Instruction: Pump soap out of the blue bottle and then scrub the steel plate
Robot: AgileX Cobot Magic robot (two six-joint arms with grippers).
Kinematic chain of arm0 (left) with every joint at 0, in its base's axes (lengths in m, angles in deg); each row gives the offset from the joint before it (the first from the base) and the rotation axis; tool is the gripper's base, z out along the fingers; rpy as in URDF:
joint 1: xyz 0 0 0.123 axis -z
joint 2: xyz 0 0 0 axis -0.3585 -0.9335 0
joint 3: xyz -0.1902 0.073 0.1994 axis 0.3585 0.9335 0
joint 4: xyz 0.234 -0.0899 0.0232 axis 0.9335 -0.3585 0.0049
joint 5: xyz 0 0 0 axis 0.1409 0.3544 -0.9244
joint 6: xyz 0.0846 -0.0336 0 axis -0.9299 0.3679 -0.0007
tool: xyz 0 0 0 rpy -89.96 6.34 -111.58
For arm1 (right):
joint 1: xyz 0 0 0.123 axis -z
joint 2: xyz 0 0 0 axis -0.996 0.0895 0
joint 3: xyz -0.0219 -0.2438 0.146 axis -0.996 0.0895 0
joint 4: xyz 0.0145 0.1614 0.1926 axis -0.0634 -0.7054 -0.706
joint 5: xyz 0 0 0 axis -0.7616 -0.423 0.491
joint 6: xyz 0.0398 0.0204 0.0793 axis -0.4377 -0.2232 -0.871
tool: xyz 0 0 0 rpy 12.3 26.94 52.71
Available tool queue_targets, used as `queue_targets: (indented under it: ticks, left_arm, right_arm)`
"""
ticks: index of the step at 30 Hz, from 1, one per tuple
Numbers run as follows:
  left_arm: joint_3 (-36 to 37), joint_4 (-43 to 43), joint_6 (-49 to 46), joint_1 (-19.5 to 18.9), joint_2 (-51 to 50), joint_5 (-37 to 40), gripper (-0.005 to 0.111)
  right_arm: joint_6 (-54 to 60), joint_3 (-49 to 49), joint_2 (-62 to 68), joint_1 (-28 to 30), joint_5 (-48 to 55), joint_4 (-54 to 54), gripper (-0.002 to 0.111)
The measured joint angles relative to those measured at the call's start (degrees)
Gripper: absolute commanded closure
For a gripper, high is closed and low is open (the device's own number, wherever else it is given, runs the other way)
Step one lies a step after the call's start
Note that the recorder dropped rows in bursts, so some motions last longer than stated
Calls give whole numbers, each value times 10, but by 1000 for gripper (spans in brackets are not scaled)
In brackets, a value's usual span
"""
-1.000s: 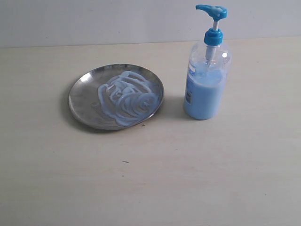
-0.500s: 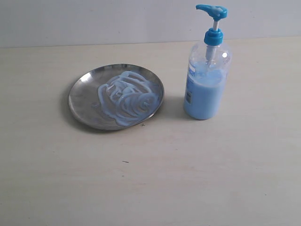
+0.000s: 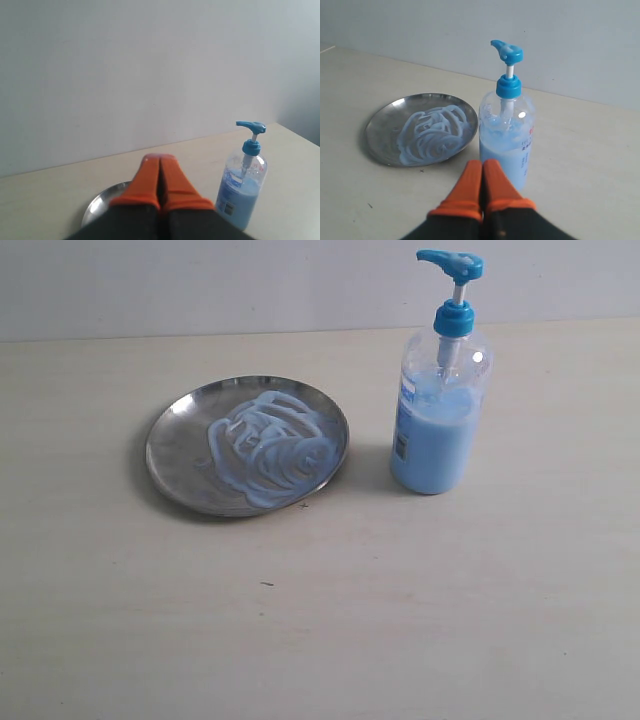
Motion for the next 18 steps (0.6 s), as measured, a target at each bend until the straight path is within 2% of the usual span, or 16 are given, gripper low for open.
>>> queue_targets:
  ticks: [18]
  left_arm:
    - [15,9,0,-3,8,-2,107]
  right_arm:
    - [-1,0,0,0,0,-1,108]
